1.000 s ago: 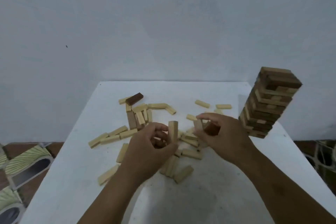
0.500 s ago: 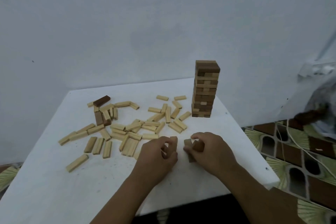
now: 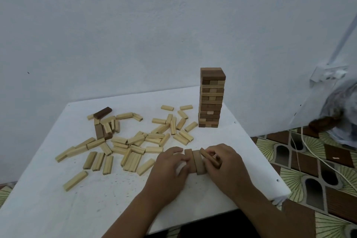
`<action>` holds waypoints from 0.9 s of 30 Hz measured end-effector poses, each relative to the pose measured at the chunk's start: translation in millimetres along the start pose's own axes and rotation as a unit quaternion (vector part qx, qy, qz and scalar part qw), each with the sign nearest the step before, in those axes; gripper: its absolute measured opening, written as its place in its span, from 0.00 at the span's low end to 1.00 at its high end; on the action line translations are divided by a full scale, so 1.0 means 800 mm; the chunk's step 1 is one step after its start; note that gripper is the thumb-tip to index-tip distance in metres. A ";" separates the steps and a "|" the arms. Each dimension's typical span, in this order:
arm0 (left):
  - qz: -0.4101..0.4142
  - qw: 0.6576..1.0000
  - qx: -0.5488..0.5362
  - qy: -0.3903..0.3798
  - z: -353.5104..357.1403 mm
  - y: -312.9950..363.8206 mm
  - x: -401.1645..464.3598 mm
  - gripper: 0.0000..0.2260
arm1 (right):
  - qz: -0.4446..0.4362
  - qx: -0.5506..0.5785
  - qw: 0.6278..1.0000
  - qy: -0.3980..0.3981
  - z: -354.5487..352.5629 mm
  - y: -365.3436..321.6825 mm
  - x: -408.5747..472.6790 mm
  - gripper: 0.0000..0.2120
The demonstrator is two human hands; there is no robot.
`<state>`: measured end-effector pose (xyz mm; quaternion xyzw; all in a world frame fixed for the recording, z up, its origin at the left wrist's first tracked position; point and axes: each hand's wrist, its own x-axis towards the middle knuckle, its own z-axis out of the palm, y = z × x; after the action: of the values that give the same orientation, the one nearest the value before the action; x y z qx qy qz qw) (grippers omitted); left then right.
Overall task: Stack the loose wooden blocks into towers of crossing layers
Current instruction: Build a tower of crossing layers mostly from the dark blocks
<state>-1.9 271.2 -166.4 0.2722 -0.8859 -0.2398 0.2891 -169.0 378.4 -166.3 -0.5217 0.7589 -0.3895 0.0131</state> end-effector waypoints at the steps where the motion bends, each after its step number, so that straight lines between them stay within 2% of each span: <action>1: 0.005 1.000 -0.005 -0.002 0.000 -0.002 0.001 0.10 | -0.003 0.008 1.000 -0.010 0.000 -0.001 0.001 0.10; 7: -0.040 0.991 0.003 -0.125 -0.016 -0.005 0.017 0.24 | -0.022 0.028 0.997 -0.069 -0.001 -0.002 0.003 0.10; 9: -0.035 0.990 0.002 -0.136 -0.020 -0.004 0.024 0.24 | -0.019 0.025 0.993 -0.116 -0.008 -0.001 0.010 0.14; 12: -0.024 0.986 -0.003 -0.167 -0.025 -0.005 0.034 0.20 | -0.008 0.027 0.975 -0.222 -0.027 0.000 0.026 0.29; 14: -0.017 0.982 -0.002 -0.186 -0.026 -0.005 0.042 0.18 | -0.010 0.037 0.966 -0.257 -0.035 -0.002 0.035 0.31; 17: -0.012 0.981 -0.022 -0.190 -0.027 -0.003 0.049 0.18 | -0.025 0.043 0.965 -0.256 -0.032 -0.005 0.041 0.26; 20: -0.018 0.979 -0.045 -0.199 -0.030 -0.005 0.054 0.22 | -0.029 0.059 0.966 -0.251 -0.027 -0.004 0.042 0.23; 27: -0.031 0.973 -0.071 -0.220 -0.032 -0.004 0.059 0.25 | -0.027 0.083 0.964 -0.250 -0.031 -0.006 0.043 0.25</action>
<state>-16.3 232.6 -131.9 0.2189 -0.8998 -0.3643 0.0984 -191.3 364.4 -132.9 -0.6201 0.6822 -0.3084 0.2343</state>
